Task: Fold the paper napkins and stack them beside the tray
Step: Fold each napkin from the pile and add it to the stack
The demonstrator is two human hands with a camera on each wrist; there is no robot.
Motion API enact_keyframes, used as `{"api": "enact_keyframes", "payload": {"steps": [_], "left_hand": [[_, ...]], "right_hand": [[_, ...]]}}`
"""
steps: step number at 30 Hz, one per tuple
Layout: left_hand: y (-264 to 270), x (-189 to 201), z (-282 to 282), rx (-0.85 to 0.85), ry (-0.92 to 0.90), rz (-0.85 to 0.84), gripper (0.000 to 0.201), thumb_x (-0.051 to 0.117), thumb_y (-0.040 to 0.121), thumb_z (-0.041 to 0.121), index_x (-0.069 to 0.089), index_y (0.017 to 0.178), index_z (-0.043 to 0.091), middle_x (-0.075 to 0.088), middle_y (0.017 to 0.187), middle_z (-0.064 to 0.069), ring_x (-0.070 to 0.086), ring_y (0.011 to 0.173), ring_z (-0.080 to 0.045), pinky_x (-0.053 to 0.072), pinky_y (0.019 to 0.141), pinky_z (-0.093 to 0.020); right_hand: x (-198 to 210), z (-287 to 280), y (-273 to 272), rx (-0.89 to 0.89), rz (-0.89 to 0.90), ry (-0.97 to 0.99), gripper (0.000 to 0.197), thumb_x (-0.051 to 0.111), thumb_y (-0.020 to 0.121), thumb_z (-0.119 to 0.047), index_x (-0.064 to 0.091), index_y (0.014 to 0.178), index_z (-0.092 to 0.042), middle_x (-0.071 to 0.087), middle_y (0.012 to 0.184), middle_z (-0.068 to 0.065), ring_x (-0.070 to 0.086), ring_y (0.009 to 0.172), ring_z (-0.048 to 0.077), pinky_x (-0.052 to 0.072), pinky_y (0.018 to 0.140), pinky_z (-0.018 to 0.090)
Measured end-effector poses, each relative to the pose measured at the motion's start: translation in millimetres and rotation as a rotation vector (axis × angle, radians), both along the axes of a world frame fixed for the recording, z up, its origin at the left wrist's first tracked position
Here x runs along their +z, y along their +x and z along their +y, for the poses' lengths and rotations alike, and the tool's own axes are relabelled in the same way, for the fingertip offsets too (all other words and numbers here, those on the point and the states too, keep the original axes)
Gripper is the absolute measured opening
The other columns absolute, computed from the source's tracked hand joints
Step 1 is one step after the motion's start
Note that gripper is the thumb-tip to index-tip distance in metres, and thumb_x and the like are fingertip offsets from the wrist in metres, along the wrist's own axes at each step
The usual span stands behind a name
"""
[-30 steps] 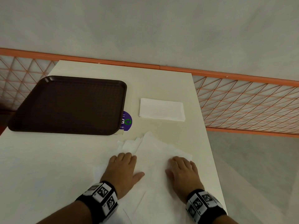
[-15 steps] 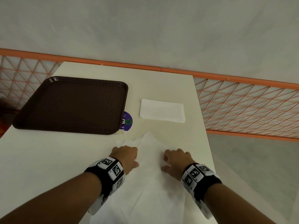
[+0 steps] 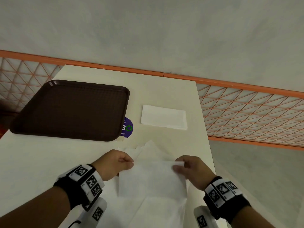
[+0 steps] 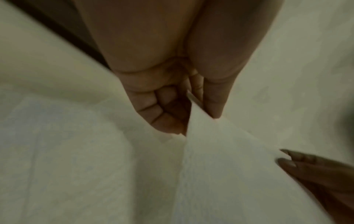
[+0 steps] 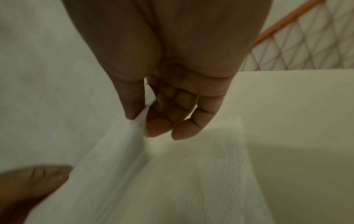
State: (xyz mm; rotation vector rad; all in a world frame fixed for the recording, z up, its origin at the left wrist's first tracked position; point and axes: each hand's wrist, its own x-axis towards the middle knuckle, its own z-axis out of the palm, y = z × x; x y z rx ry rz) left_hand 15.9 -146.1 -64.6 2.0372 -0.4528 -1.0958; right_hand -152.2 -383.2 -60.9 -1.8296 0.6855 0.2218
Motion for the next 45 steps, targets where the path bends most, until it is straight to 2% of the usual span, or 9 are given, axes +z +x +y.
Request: {"api": "enact_keyframes", "payload": {"steps": [3,6,11,18,24,34,38,41,45], "left_hand": [[2.4,-3.2,-3.8,0.187,-0.103,0.162,0.012,0.063,0.091,0.013,0.071,0.095,0.006,0.075,0.092,-0.01,0.07,0.09,-0.025,0.057,0.084,-0.04],[11.2,-6.9,-20.1,0.325,-0.167,0.157,0.013,0.063,0.091,0.017,0.071,0.097,0.009,0.074,0.094,-0.009,0.069,0.093,-0.026,0.055,0.087,-0.043],[19.3,-16.4,-45.9,0.35,-0.206,0.25,0.018,0.062,0.092,0.017,0.071,0.101,0.005,0.074,0.097,-0.013,0.07,0.094,-0.031,0.055,0.088,-0.045],[85.9,-14.3,-100.1,0.266,-0.07,-0.233,0.04,0.06,0.092,0.029,0.047,0.063,0.006,0.047,0.061,-0.012,0.045,0.06,-0.02,0.036,0.06,-0.03],[128.9,-18.1,-145.2,0.201,0.04,-0.528,0.046,0.06,0.091,0.03,0.034,0.058,0.012,0.034,0.055,-0.003,0.034,0.054,-0.021,0.027,0.054,-0.032],[167.6,-41.4,-183.2,0.11,0.277,-0.653,0.035,0.057,0.093,0.038,0.052,0.069,0.013,0.057,0.073,-0.006,0.053,0.074,-0.028,0.039,0.061,-0.033],[165.4,-36.9,-184.4,0.178,0.255,-0.636,0.031,0.057,0.092,0.04,0.061,0.111,0.017,0.062,0.112,-0.004,0.059,0.1,-0.026,0.045,0.079,-0.032],[144.8,-15.9,-178.2,-0.007,0.178,-0.716,0.034,0.057,0.092,0.041,0.058,0.117,0.018,0.058,0.115,-0.001,0.057,0.103,-0.022,0.045,0.086,-0.034],[90.2,6.1,-164.9,-0.61,0.215,-0.607,0.027,0.055,0.092,0.039,0.065,0.11,0.021,0.063,0.111,0.0,0.058,0.103,-0.02,0.046,0.089,-0.031]], "right_hand": [[-1.9,-3.1,1.8,-0.274,-0.077,0.207,0.012,0.069,0.088,-0.014,0.07,0.077,-0.01,0.07,0.074,0.005,0.063,0.067,0.019,0.054,0.068,0.039],[-2.8,-5.3,13.4,-0.431,-0.133,0.265,0.019,0.067,0.089,-0.011,0.069,0.07,-0.01,0.068,0.067,0.004,0.06,0.057,0.015,0.048,0.054,0.025],[-11.1,-22.5,37.5,-0.565,-0.12,0.252,0.012,0.069,0.088,-0.015,0.07,0.079,-0.006,0.07,0.069,0.008,0.061,0.057,0.019,0.049,0.056,0.029],[-17.4,-73.2,92.7,-0.431,0.019,-0.305,0.022,0.071,0.083,-0.038,0.07,0.08,-0.016,0.07,0.075,0.002,0.065,0.069,0.023,0.056,0.065,0.033],[-17.6,-108.3,142.3,-0.372,0.09,-0.496,0.025,0.065,0.088,-0.041,0.068,0.096,-0.017,0.067,0.091,0.004,0.06,0.086,0.025,0.045,0.074,0.029],[-27.8,-138.9,189.5,-0.294,0.206,-0.589,0.024,0.064,0.089,-0.039,0.063,0.094,-0.016,0.064,0.093,0.006,0.055,0.078,0.024,0.042,0.07,0.029],[-32.0,-135.7,190.9,-0.321,0.24,-0.556,0.037,0.067,0.086,-0.044,0.059,0.11,-0.017,0.064,0.11,0.008,0.06,0.092,0.028,0.047,0.078,0.033],[-29.9,-129.7,178.1,-0.335,0.215,-0.565,0.054,0.068,0.083,-0.05,0.049,0.124,-0.019,0.061,0.118,0.006,0.06,0.104,0.029,0.047,0.084,0.036],[-15.5,-103.7,141.5,-0.273,0.18,-0.56,0.037,0.067,0.084,-0.048,0.056,0.108,-0.022,0.06,0.085,-0.008,0.059,0.088,0.021,0.048,0.08,0.033]]}}
